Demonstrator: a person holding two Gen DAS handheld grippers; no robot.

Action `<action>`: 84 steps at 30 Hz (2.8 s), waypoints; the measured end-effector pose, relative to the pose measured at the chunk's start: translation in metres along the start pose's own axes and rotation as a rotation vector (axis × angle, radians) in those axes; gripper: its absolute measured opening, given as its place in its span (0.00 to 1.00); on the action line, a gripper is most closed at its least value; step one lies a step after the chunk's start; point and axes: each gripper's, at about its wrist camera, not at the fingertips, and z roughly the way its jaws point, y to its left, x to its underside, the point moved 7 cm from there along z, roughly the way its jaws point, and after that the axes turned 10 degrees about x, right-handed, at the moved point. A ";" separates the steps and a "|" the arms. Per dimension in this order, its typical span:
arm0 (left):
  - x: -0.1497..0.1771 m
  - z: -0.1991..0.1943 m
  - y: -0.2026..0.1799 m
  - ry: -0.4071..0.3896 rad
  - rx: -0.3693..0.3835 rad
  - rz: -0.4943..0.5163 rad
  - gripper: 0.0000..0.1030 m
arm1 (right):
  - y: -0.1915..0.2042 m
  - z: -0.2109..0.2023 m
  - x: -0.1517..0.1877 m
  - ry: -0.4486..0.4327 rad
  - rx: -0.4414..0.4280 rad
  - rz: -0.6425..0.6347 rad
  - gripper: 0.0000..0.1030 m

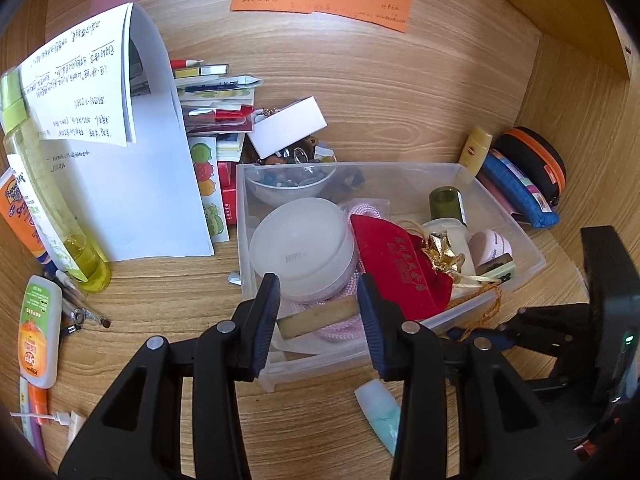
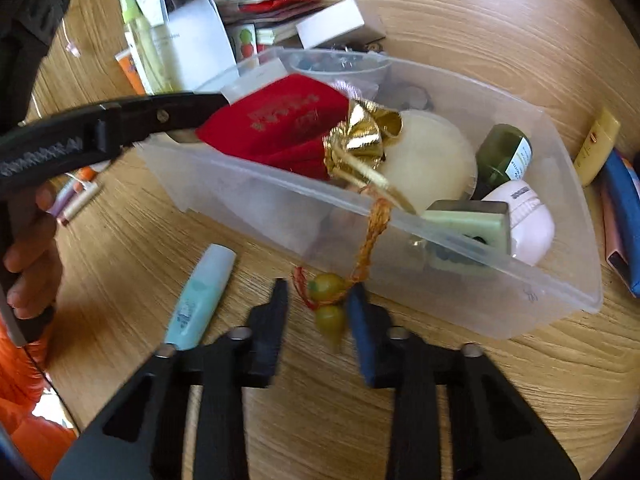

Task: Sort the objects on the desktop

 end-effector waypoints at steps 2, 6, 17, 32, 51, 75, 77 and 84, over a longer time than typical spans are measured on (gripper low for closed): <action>0.000 0.000 0.000 0.000 0.003 0.001 0.38 | 0.000 0.004 0.001 0.003 -0.006 0.008 0.17; 0.001 -0.002 0.000 0.000 0.010 0.003 0.39 | -0.003 0.000 0.000 -0.013 0.006 0.022 0.17; 0.003 -0.007 -0.002 0.005 0.051 -0.009 0.40 | -0.025 -0.058 0.001 -0.131 0.063 0.053 0.17; 0.009 -0.033 -0.019 -0.027 0.067 0.031 0.52 | -0.061 -0.086 -0.023 -0.238 0.181 0.114 0.17; 0.066 -0.005 -0.036 0.137 0.083 0.073 0.62 | -0.087 -0.075 -0.011 -0.196 0.231 0.182 0.25; 0.087 0.018 -0.041 0.223 0.069 0.010 0.62 | -0.039 -0.084 0.078 -0.101 0.098 0.144 0.45; 0.086 0.019 -0.040 0.220 0.045 0.014 0.62 | -0.032 -0.083 0.085 -0.088 0.090 0.120 0.48; 0.084 0.017 -0.030 0.208 0.010 -0.002 0.57 | -0.019 -0.078 0.105 -0.047 0.083 0.084 0.49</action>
